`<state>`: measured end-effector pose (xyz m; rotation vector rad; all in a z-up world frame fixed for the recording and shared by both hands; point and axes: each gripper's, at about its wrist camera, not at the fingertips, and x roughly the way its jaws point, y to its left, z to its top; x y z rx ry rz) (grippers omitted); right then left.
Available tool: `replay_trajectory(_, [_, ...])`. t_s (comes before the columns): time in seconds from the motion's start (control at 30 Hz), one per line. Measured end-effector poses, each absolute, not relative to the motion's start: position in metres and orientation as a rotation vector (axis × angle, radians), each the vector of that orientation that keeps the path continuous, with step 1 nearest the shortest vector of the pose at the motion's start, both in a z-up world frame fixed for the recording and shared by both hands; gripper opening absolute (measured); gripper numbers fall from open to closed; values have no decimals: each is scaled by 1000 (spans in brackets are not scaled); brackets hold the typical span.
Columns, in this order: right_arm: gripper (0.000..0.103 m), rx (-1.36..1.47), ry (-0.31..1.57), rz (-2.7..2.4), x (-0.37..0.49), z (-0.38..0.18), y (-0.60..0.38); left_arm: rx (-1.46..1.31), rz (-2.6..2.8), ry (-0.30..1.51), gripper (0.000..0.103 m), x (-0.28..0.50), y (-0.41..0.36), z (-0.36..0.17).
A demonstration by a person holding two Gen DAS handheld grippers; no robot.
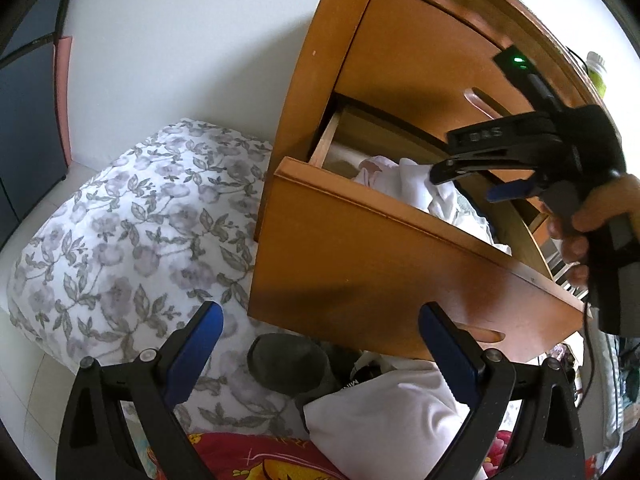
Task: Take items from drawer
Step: 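Reach the right gripper into the drawer and grasp a white cloth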
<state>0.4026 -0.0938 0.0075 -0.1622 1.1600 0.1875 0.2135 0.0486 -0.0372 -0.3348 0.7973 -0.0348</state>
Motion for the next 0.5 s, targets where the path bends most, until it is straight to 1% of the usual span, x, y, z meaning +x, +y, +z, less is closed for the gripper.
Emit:
replay_trajectory(0.07, [82,-178,1171,171,406,0,-89,-334,-43,803,98,214,48,-38])
replay_trajectory(0.13, [71,-182,1182,162,410,-6,-86,-338,-47,807,98,214,49,-39])
replay_trajectory(0.3, [69,-171,1207,123,418,-17,-83,-347,-49,815,98,215,50,-41])
replay_trajectory(0.37, [66,-158,1215,114,421,-20,-84,-346,-52,819,98,216,51,-42])
replay_trajectory(0.4, [59,-150,1214,116,421,-20,-85,-345,-54,820,98,216,50,-42])
replay_trajectory(0.43, [48,-141,1210,123,421,-19,-85,-344,-57,822,98,216,50,-42])
replay_trajectory(0.47, [43,-142,1205,119,421,-18,-86,-342,-58,825,98,216,50,-42])
replay_trajectory(0.5, [36,-145,1198,111,422,-16,-87,-341,-60,826,98,216,50,-43])
